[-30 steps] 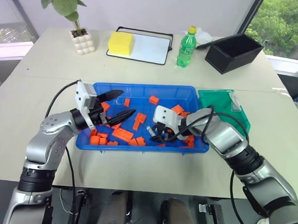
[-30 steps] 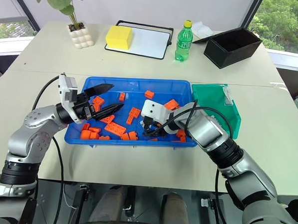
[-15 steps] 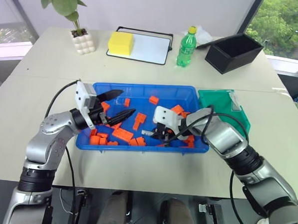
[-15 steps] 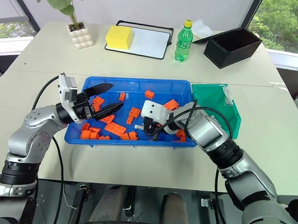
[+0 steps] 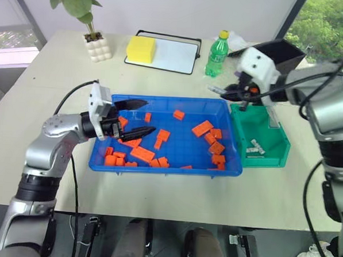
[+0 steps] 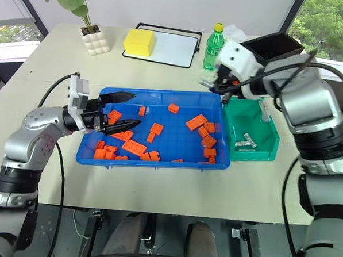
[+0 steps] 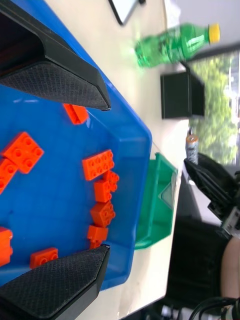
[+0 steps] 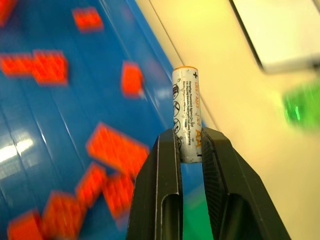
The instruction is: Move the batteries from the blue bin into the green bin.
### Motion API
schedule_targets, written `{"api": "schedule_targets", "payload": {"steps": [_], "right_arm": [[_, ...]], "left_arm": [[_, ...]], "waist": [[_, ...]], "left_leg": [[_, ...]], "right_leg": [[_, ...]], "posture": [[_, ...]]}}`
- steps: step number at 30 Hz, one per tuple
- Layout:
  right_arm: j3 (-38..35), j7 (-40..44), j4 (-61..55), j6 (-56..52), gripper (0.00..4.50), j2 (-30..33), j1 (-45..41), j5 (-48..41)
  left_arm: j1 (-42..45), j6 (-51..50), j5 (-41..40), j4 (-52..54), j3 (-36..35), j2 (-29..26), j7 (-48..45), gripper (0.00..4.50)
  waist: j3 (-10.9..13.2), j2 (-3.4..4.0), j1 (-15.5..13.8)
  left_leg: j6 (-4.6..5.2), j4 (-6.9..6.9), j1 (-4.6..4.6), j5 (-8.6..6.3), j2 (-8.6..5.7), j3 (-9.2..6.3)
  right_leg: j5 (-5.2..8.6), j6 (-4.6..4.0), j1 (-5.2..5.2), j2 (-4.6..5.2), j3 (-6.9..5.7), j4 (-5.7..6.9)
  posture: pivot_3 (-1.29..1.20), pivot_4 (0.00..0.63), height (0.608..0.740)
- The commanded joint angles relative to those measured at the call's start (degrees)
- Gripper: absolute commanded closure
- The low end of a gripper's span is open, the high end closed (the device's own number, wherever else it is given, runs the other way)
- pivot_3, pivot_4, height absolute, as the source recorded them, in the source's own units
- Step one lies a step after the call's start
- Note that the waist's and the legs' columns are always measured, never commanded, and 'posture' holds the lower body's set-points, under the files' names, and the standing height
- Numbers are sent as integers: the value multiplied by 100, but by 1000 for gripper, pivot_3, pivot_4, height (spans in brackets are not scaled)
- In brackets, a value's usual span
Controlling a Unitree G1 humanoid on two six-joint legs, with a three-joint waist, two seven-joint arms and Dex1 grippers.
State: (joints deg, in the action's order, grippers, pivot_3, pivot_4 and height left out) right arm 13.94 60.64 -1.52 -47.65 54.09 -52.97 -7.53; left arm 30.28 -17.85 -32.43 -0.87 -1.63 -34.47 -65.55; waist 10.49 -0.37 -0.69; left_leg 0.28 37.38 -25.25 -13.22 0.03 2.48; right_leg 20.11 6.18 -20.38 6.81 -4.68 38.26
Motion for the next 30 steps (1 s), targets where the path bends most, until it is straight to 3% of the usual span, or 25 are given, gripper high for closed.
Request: {"api": "schedule_targets", "payload": {"steps": [1, 8, 12, 17, 22, 27, 30], "right_arm": [[-461, 0, -339, -69, 4449, 408, 419, -42], [-1007, -252, -808, -402, 4449, 654, 1377, -207], [-1078, -372, -861, -288, 2644, 629, 1638, -211], [-1012, -511, -773, -173, 37, 544, 1566, -156], [-1312, -1345, 57, 281, 37, -73, 991, -28], [-2696, -2947, 1988, 1998, 37, -1295, 476, -330], [-3099, -3426, 3153, 3125, 37, -1508, 346, -329]], "left_arm": [[251, 225, 164, -319, 159, 76, -341, 0], [551, 471, 432, -747, 324, 293, -591, 0], [620, 524, 502, -833, 273, 351, -599, 0], [604, 470, 493, -811, 139, 309, -469, 0], [669, 381, 190, -787, -607, 374, 358, 0], [624, 560, 163, -805, -1689, 170, 1533, 0], [271, 524, 169, -652, -2190, -162, 1854, 0]], "waist": [[1, 1, 12], [2, 2, 55], [2, 2, 22], [2, 3, 13], [2, 1, 44], [5, -5, 65], [5, -5, 56]], "left_leg": [[0, -1, 0, 0, 0, 1], [-1, -2, 1, 1, 9, 10], [-1, 0, 1, 1, 9, 8], [-1, 2, 1, 1, 8, 6], [-2, 4, 1, 1, 9, 5], [-6, 2, 2, 4, 8, 4], [-6, -7, 2, 4, 3, -1]], "right_leg": [[0, 0, 0, 0, 0, 0], [0, 0, -5, -2, 0, 2], [0, 0, -2, -2, 0, 0], [0, 0, -2, -2, 1, 0], [0, 0, -2, -2, 0, 2], [0, 0, 1, -2, -2, 2], [0, 0, 2, 2, -9, 0]], "posture": [[0, 150, 739], [0, 150, 739], [0, 150, 739], [0, 150, 739], [0, 150, 739], [0, 150, 739], [0, 150, 739]]}}
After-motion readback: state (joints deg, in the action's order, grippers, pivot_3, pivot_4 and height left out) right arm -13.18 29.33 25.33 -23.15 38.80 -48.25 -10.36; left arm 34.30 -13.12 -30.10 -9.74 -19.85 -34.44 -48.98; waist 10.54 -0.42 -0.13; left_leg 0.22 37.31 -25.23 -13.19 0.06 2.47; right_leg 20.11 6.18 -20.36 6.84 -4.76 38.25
